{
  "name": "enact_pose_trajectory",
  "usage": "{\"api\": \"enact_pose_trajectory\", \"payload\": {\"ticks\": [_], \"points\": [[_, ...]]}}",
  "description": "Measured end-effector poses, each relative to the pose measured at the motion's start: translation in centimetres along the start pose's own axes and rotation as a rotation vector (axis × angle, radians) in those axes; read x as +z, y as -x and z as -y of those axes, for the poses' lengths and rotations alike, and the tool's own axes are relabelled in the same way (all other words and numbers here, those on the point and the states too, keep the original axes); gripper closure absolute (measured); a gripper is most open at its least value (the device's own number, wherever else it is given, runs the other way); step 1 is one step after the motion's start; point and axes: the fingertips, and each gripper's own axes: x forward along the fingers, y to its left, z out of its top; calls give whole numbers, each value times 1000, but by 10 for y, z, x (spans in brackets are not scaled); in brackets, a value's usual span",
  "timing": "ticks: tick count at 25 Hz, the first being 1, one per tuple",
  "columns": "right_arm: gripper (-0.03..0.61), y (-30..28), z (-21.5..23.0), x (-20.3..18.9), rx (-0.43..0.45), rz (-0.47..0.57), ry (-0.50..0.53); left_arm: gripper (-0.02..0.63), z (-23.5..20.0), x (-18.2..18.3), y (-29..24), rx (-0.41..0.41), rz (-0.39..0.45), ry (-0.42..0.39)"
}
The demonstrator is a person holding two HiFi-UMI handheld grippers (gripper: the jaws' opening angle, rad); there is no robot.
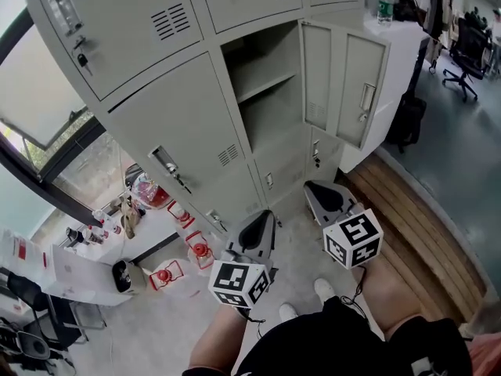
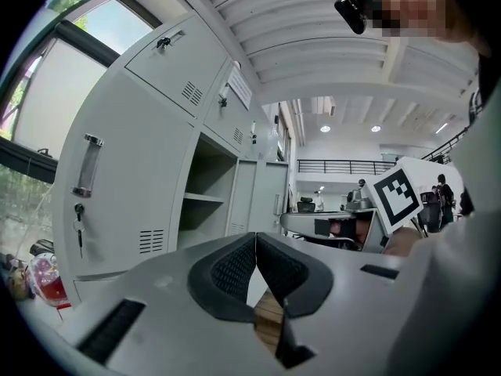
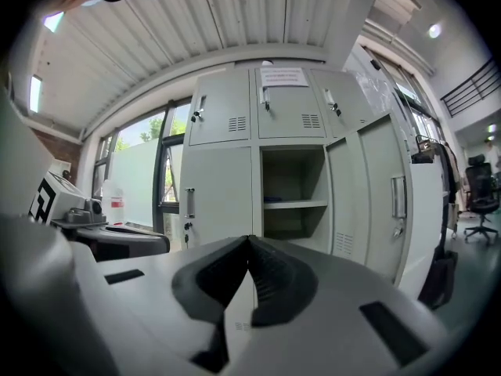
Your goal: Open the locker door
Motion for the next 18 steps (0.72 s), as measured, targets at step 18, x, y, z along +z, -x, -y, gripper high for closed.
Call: {"api": "enact_pose_trajectory", "payload": {"ticks": [18], "points": [[525, 17, -20, -19, -37, -17, -34, 597, 8, -8, 3, -72, -18, 1]]}}
